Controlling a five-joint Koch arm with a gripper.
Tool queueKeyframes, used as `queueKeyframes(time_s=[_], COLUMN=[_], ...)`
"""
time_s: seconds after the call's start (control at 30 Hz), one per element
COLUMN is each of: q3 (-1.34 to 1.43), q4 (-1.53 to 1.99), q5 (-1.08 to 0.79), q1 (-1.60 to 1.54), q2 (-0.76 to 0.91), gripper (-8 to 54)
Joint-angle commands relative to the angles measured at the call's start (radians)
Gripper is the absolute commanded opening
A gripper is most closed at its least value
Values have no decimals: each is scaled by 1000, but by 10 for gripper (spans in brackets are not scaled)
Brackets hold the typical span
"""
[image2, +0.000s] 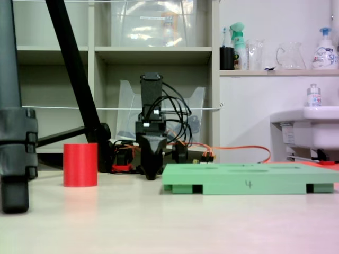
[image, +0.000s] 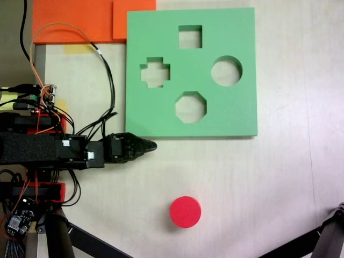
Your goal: Put the cylinder block into the corresponding hole
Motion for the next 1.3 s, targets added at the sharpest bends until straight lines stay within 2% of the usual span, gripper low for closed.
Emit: queueKeyframes(time_s=[0.0, 0.37, 0.43, 0.6, 0.77, 0.83, 0.87, 1.0, 1.07, 1.2, 1.27], q3=[67, 67, 67, 35, -49, -52, -55, -54, -49, -40, -64], q4=[28, -5, -166, -568, -650, -661, -687, -785, -862, -1270, -1671], q5=[-8, 6, 153, 767, 1224, 1336, 1376, 1424, 1437, 1500, 1528], q1=[-8, -3, -6, -98, -64, -35, -8, 60, 92, 169, 192], q2=[71, 71, 71, 71, 66, 34, -8, -124, -199, -577, -937], gripper=[351, 354, 353, 342, 336, 347, 366, 506, 519, 519, 519])
